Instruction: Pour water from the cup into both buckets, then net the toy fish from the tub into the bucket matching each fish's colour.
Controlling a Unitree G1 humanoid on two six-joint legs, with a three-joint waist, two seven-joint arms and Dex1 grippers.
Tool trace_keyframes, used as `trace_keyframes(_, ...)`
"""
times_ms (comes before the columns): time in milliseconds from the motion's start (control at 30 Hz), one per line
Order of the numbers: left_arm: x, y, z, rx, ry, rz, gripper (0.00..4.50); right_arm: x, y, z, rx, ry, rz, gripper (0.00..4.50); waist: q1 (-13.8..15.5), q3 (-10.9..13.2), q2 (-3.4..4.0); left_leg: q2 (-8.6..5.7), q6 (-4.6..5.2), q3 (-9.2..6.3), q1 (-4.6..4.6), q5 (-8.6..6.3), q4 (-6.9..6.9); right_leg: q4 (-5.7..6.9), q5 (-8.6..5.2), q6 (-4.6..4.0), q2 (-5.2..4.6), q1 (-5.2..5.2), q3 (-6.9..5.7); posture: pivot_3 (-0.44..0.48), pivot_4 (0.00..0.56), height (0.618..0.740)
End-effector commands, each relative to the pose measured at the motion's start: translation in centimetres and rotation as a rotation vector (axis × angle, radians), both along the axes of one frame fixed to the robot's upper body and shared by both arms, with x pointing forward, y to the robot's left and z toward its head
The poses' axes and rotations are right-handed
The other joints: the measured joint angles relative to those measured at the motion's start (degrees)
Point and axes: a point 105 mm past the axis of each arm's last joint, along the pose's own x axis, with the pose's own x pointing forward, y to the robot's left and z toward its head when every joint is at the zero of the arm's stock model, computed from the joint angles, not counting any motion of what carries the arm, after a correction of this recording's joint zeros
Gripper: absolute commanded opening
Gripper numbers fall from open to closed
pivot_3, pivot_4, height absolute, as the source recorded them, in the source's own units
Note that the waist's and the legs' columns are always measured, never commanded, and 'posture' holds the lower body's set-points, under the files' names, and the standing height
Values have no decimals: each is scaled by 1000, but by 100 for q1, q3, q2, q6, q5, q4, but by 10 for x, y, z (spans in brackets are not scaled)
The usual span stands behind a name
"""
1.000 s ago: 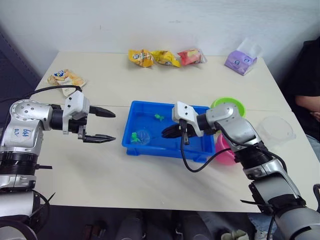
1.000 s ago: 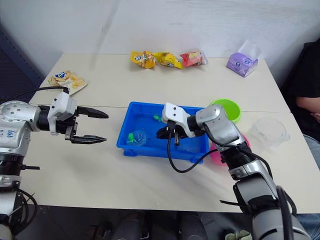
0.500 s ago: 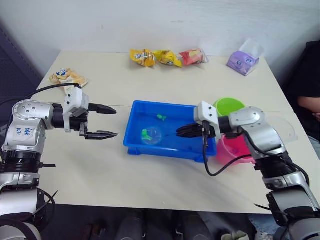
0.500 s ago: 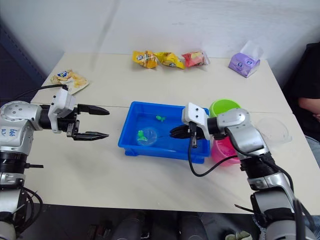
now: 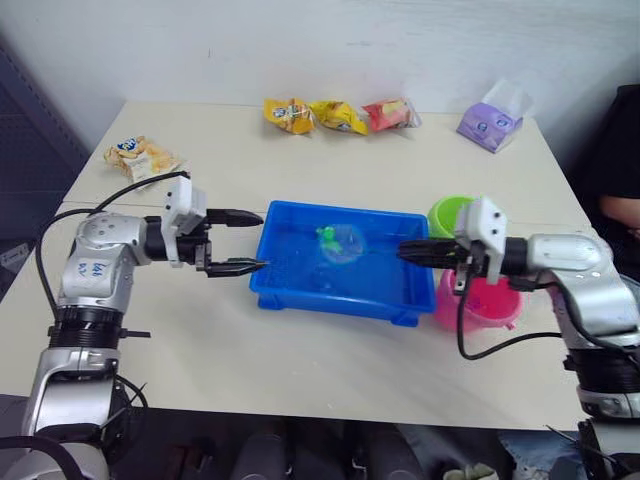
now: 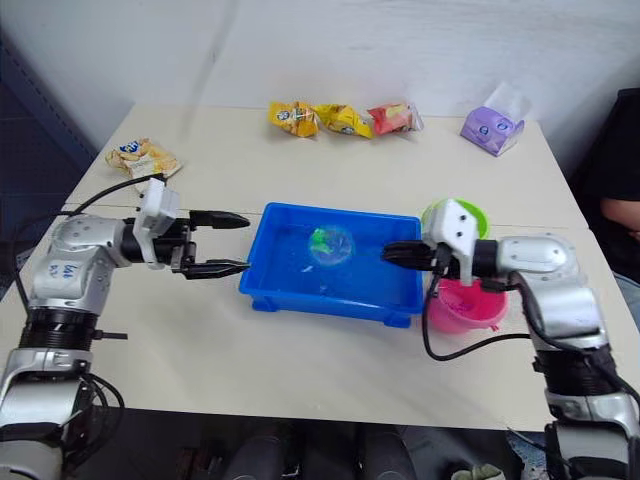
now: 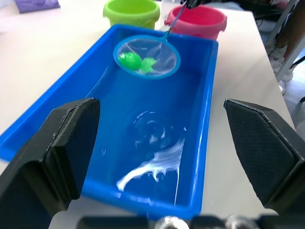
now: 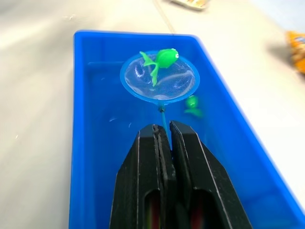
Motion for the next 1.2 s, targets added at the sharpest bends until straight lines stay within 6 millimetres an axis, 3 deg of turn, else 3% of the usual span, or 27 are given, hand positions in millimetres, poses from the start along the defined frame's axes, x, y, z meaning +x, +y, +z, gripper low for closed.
trace_keyframes(33, -1, -7, 15, -67, -55, -7, 4485, -12, -16, 22, 36, -55, -48, 0, -2, 0, 0, 0, 0, 0, 1, 0, 0, 0, 0, 0, 0, 1, 0, 0, 150, 740)
trace_keyframes(333, -7, -39, 20, -197, -61, -37, 4485, -21, -96, 34, 9, -106, -341, 0, 95, 0, 0, 0, 2, 2, 6, 1, -1, -4, 1, 1, 2, 9, 4, 0, 150, 740)
trace_keyframes(500, -9, -46, 14, -203, -44, -38, 4485, -10, -136, 36, -41, -249, -513, 0, 94, 0, 0, -1, 3, 7, 16, 2, 0, -4, 1, 1, 2, 16, 6, 0, 150, 740)
trace_keyframes(633, -9, -51, 12, -210, -33, -39, 4485, 0, -160, 24, -153, -375, -618, 0, 97, 0, 0, -2, 3, 16, 32, 2, -4, -8, 1, 1, 3, 25, 11, 0, 150, 740)
trace_keyframes(833, -9, -54, 12, -217, -30, -42, 4485, 6, -172, 1, -469, -543, -602, 0, 82, 0, 2, -1, 1, 30, 39, 3, -5, -10, 0, 1, 4, 24, 21, 0, 150, 740)
trace_keyframes(933, -8, -55, 13, -219, -35, -40, 4485, 9, -170, 10, -582, -726, -591, 0, 75, 0, 3, -1, -1, 37, 41, 4, -6, -10, 0, 1, 4, 21, 27, 0, 150, 740)
trace_keyframes(1200, -8, -57, 14, -233, -45, -51, 4485, 4, -158, 13, -835, -1010, -416, 0, 79, 0, 3, 1, -6, 45, 46, 7, -6, -11, 0, 1, 7, 20, 36, 0, 150, 740)
